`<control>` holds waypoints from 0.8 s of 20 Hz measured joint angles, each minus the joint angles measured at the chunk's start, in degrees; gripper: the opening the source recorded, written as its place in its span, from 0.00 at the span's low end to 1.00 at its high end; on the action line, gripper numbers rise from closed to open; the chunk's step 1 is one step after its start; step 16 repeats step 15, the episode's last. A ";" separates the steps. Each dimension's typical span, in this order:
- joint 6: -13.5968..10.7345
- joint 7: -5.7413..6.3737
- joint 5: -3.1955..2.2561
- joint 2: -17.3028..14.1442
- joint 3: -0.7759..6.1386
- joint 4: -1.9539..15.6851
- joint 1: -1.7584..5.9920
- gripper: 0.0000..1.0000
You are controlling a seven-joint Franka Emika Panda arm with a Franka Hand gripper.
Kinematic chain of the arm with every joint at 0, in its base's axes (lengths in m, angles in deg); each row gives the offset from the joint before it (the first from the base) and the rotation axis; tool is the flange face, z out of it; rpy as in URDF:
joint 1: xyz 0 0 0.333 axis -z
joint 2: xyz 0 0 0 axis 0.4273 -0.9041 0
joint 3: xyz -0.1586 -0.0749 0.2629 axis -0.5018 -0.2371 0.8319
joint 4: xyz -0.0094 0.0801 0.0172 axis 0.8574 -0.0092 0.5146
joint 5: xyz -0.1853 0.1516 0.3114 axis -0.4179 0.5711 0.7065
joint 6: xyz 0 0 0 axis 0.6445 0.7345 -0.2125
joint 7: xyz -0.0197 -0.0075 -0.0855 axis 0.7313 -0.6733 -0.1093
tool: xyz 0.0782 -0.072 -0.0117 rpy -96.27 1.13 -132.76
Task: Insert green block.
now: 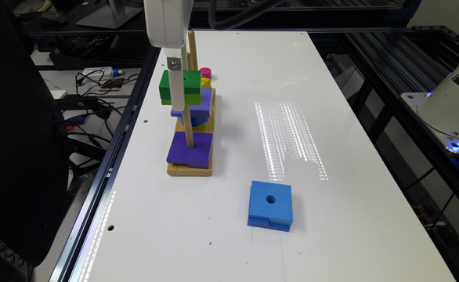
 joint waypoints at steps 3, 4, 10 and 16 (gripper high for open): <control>0.00 0.00 -0.01 -0.02 0.00 0.00 0.00 0.00; 0.00 0.00 -0.01 -0.02 0.00 0.00 0.00 0.00; 1.77 0.02 -0.59 -2.38 -0.02 -0.02 -0.01 0.00; 2.04 0.02 -0.70 -2.76 -0.02 -0.01 -0.01 0.00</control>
